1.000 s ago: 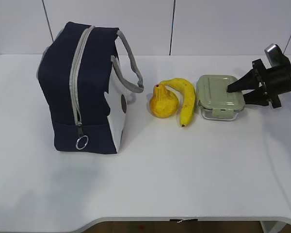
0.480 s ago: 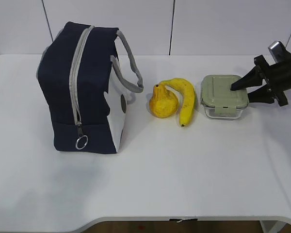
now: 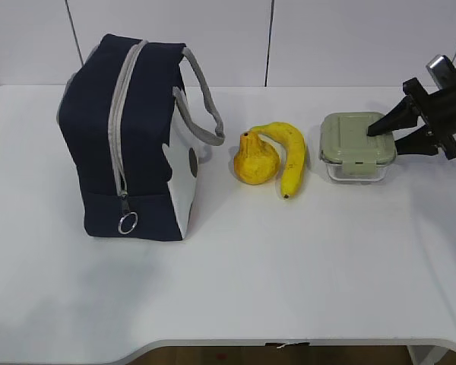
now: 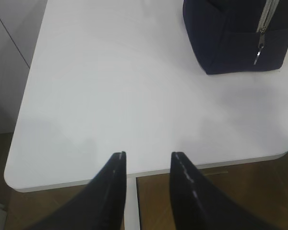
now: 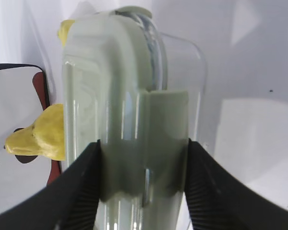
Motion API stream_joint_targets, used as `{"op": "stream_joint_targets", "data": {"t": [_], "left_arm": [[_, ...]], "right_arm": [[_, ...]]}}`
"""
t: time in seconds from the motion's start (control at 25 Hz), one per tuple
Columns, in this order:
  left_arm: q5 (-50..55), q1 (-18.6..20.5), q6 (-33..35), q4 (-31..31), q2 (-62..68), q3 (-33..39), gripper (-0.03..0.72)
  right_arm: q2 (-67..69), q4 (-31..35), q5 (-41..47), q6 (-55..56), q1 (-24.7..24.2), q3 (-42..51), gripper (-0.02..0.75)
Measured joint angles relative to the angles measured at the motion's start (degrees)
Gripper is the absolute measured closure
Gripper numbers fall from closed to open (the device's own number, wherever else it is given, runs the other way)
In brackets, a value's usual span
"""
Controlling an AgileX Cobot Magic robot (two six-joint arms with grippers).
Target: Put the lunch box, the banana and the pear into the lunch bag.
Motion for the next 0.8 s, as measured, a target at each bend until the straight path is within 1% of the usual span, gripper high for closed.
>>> {"op": "stream_joint_targets", "data": {"t": [0.32, 0.56, 0.8], "left_arm": [[0.0, 0.0, 0.0, -0.1, 0.0, 0.0, 0.448], [0.0, 0.0, 0.0, -0.2, 0.0, 0.0, 0.449], [0.0, 0.0, 0.0, -0.3, 0.4, 0.0, 0.449]], "right_arm": [[-2.1, -1.3, 0.0, 0.8, 0.5, 0.1, 0.353], [-4.7, -3.3, 0.2, 2.0, 3.0, 0.1, 0.353], [-6.6, -3.6, 0.4, 3.9, 5.8, 0.4, 0.353]]}}
